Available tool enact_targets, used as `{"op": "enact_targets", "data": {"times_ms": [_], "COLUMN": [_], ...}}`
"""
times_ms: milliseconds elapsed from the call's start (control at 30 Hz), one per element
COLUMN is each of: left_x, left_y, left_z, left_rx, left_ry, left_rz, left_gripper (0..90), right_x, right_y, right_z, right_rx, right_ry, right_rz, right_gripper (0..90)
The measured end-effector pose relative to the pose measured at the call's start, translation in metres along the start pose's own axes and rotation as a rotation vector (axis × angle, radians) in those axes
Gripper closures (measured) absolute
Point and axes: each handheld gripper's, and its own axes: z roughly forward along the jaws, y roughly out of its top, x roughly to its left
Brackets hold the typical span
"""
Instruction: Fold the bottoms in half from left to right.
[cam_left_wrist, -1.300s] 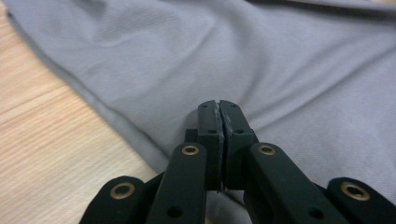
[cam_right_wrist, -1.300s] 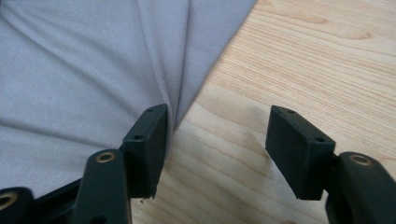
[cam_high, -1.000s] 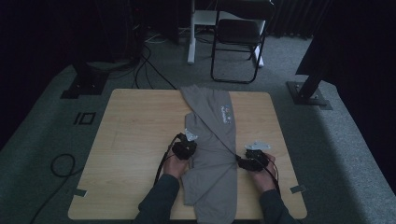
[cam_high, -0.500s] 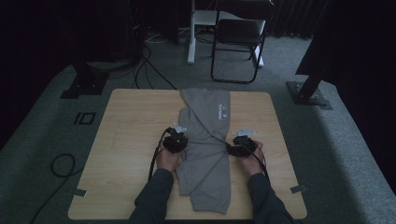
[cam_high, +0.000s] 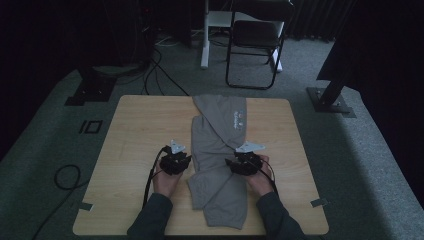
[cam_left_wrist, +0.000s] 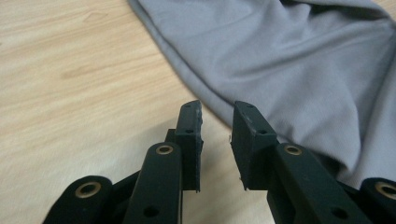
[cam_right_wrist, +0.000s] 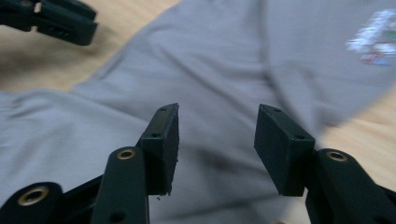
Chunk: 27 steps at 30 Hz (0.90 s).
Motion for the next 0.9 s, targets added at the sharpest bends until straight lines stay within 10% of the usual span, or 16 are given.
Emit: {"op": "enact_targets", "data": {"times_ms": [367,500,567,900], "left_x": [0.002,-0.002,-0.005,-0.029], "left_y": [-0.016,-0.016,-0.016,-0.009], "left_z": [-0.008,-0.007,-0.007,-0.005], "left_rx": [-0.011,-0.015,-0.019,-0.020], "left_ry": [-0.018,-0.029,-0.035,-0.057], "left_rz": [-0.046,-0.039,-0.033,0.026], "left_gripper": [71.4,70.9,70.8,70.4], "right_x": [0.032,0.036,0.039,0.029], "right_y": [0.006,0.004,-0.003,-0.037], "right_z": [0.027,0.037,0.028,-0.031], "right_rx": [0.052,0.117,0.127,0.065], "right_ry": [0.126,0.139,0.122,0.119], "right_rz": [-0.090,-0.121,-0.143,-0.093], "right_gripper": [39.9,66.5,85.4,86.5]}}
